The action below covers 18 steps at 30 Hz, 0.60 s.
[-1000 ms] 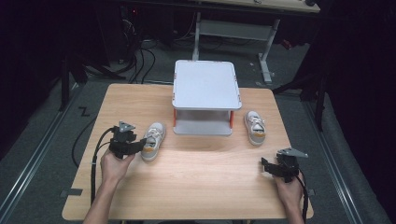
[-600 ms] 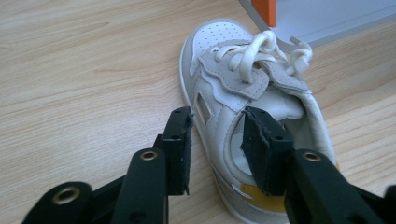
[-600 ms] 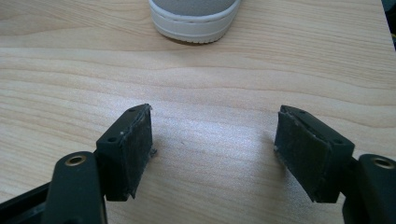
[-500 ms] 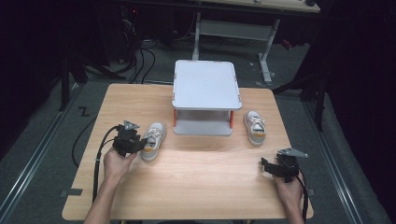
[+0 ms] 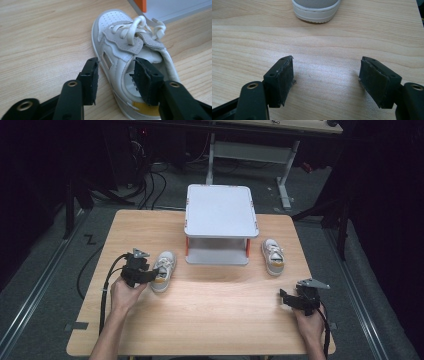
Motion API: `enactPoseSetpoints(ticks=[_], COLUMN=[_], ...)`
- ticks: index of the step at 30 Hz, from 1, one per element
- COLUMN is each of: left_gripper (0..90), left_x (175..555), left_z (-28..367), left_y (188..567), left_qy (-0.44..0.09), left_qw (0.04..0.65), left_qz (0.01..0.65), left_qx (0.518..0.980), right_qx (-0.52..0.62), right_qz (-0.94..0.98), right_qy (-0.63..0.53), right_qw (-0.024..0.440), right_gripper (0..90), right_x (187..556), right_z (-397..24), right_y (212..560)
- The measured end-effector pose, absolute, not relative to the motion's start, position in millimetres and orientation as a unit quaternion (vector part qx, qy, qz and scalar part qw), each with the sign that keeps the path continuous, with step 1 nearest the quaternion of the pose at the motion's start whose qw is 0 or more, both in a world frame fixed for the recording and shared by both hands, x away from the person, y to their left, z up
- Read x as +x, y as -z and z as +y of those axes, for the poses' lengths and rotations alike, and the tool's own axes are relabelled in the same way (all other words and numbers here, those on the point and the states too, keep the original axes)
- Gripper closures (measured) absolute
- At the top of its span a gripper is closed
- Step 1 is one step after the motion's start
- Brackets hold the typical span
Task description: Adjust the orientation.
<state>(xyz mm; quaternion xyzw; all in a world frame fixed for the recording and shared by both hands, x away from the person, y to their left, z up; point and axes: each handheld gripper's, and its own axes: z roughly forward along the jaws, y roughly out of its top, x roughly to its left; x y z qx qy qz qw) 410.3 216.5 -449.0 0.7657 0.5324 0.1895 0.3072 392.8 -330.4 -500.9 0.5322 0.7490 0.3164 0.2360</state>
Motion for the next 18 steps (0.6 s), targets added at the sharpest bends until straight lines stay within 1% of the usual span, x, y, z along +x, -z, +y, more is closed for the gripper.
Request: enactPoseSetpoints(ticks=[2, 4, 5, 8, 10, 12, 14, 18], left_gripper=[52.2, 58.3, 63.1, 68.2, 73.7, 78.0, 81.0, 83.2], left_x=[412.5, 414.4, 414.4, 412.1, 409.5, 408.3, 407.6, 406.8], left_z=[216.0, 212.8, 211.7, 208.6, 207.7, 207.9, 207.2, 206.0], left_y=[451.2, 453.6, 454.2, 453.8, 451.9, 450.5, 448.7, 447.5], left_qy=[-0.187, -0.188, -0.190, -0.209, -0.228, -0.233, -0.239, -0.245], left_qw=[0.304, 0.294, 0.294, 0.287, 0.276, 0.277, 0.279, 0.275], left_qz=[0.535, 0.540, 0.539, 0.536, 0.531, 0.533, 0.540, 0.544], left_qx=[0.766, 0.766, 0.766, 0.766, 0.768, 0.765, 0.757, 0.754], right_qx=[0.532, 0.533, 0.532, 0.532, 0.533, 0.533, 0.532, 0.532], right_qz=[0.749, 0.749, 0.749, 0.749, 0.749, 0.749, 0.749, 0.749], right_qy=[-0.316, -0.316, -0.316, -0.316, -0.316, -0.316, -0.317, -0.317], right_qw=[0.236, 0.236, 0.236, 0.236, 0.236, 0.236, 0.236, 0.236], right_gripper=[27.7, 27.7, 27.7, 27.7, 27.7, 27.7, 27.7, 27.7], right_x=[392.8, 392.7, 392.8, 392.7, 392.7, 392.6, 392.7, 392.6], right_z=[-330.4, -330.3, -330.4, -330.3, -330.4, -330.4, -330.4, -330.5], right_y=[500.9, 500.9, 500.9, 500.9, 500.9, 500.9, 500.9, 501.0])
